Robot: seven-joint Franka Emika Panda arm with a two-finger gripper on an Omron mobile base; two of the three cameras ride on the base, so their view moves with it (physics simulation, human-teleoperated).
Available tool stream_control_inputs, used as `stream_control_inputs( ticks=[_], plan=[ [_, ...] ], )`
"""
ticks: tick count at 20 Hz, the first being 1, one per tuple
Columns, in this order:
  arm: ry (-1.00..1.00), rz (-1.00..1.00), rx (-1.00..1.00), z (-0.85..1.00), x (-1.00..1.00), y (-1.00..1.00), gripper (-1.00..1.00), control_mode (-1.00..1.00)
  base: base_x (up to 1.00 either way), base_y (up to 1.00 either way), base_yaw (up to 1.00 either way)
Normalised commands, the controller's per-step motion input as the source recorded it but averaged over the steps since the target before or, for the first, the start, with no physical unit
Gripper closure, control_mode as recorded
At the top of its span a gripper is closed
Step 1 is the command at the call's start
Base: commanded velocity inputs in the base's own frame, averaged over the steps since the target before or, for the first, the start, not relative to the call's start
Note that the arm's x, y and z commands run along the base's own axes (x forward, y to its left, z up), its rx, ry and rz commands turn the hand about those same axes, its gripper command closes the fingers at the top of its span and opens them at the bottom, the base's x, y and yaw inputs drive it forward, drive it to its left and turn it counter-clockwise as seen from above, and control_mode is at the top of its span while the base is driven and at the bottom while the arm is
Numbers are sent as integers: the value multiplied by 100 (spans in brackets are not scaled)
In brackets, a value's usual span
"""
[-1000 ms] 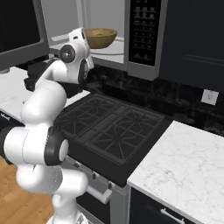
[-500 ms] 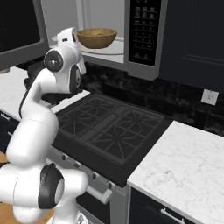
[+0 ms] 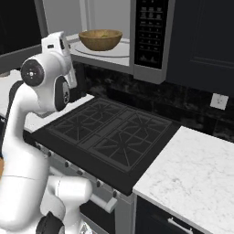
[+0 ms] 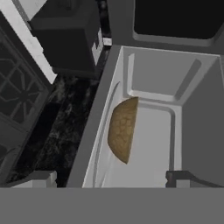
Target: Pick the lime from the sink and place it in the bowl. Then pick the bowl and place it in the microwave. Then close the microwave door and press the start button.
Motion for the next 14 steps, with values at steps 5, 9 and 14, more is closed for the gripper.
stream_control_inputs(
  ticks=[5, 9, 14],
  plan=[
    [0, -4, 4, -1, -100, 37, -100, -100, 0, 0, 0],
    [0, -7, 8, 0, -100, 45, -100, -100, 0, 0, 0],
    [0, -11, 11, 0, -100, 48, -100, -100, 0, 0, 0]
  ],
)
